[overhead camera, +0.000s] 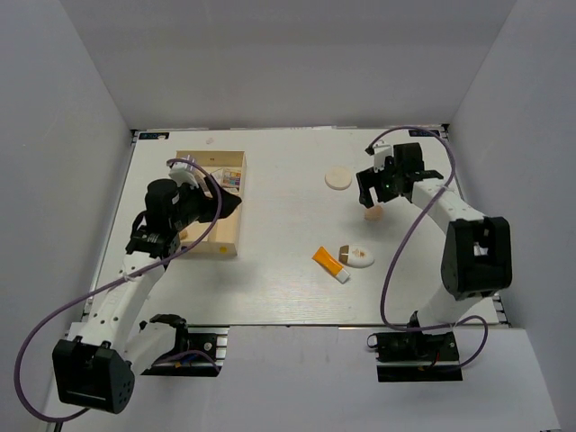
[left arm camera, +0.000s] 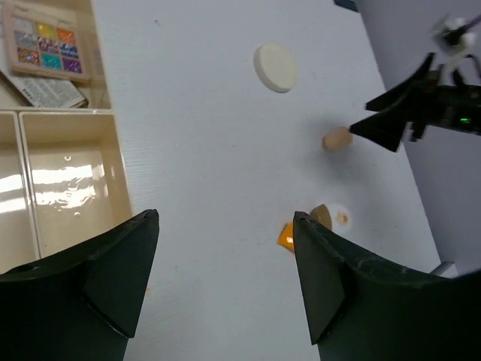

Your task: Organize the makeup

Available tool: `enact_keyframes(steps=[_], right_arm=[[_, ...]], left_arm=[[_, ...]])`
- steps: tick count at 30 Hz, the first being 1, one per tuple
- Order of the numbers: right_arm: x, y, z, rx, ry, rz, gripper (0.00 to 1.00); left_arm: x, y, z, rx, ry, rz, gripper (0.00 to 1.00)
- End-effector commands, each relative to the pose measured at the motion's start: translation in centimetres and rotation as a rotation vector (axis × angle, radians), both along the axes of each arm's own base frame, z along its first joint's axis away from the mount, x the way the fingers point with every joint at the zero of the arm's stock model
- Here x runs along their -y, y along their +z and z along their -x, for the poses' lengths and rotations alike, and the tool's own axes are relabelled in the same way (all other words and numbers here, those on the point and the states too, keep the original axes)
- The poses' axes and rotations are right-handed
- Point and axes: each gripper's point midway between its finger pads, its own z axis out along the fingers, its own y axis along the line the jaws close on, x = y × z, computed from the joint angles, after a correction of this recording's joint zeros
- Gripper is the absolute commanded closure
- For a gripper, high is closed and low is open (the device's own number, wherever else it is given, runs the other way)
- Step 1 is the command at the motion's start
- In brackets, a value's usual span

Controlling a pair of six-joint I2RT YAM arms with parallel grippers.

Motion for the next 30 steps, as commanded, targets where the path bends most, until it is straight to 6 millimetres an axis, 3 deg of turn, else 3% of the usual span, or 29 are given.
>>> enact_keyframes(steps=[1, 6, 21, 30], right_arm=[[1.0, -0.6, -1.5, -0.005, -0.023, 0.066, 0.12], [1.6, -2.2, -1.6, -0.04, -0.051, 0.098, 0.14], [1.6, -5.2, 0.6, -0.169, -0.012, 0.114, 0.33], [1.8, -6.3, 1.0, -0.206, -0.003, 0.13, 0.62]], left_arm=[[1.0, 3.7, 1.3, 0.119, -0.067, 0.054, 0.18], [1.4, 4.4, 2.0, 0.141, -0.09, 0.081, 0.18], [1.8, 2.6, 1.4, 0.078, -0.099, 0.093, 0.19], [2.0, 2.4, 1.5, 0.069, -0.098, 0.097, 0.19]])
